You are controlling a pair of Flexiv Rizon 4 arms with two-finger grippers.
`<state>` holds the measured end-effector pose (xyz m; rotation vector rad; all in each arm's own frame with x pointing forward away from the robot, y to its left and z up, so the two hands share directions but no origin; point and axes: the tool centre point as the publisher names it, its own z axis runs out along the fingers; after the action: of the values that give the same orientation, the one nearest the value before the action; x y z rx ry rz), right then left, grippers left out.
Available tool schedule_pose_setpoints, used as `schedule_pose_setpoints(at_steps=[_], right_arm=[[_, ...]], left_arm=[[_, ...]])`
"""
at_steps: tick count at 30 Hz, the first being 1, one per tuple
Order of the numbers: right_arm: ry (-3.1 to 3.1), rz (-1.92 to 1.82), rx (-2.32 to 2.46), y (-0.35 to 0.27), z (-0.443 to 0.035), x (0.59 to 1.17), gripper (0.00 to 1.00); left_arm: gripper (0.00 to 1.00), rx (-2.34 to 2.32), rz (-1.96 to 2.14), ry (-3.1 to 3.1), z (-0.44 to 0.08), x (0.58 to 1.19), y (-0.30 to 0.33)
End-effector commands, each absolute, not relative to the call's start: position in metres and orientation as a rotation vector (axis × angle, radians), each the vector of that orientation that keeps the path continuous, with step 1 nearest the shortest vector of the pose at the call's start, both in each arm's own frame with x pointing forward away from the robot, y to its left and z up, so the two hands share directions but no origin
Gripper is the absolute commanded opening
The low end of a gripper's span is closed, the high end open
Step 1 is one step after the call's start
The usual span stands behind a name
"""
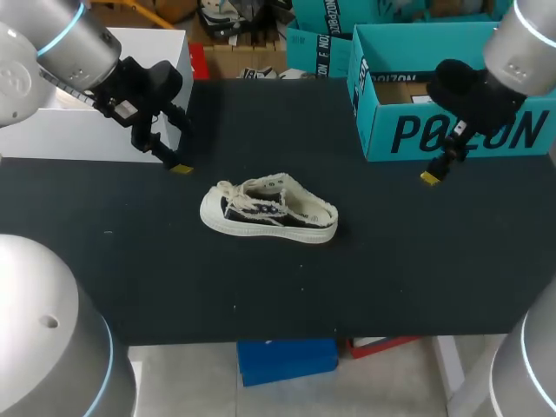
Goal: Take the shoe out of the shoebox, open the shoe tongue, remove and reinsert the insole, then place the shoe into the shoebox
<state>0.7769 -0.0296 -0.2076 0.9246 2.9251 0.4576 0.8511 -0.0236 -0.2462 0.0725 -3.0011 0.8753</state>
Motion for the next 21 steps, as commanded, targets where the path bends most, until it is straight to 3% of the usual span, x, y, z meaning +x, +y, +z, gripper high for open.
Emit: schedule_pose_setpoints(at_steps=[1,8,21], right_arm=[[2.754,0.992,0.830,-0.040,-0.211,0.778,1.00],[2.754,0.992,0.830,-0.040,-0.211,0.778,1.00],[2.748,1.119,0.413,-0.024,-0.254,0.800,1.00]], left_arm=[[1.00,0.070,0.879,-3.003,-0.248,0.852,-0.024],[1.00,0.070,0.879,-3.003,-0.248,0.852,-0.024],[1.00,0.070,0.879,-3.003,-0.248,0.852,-0.024]])
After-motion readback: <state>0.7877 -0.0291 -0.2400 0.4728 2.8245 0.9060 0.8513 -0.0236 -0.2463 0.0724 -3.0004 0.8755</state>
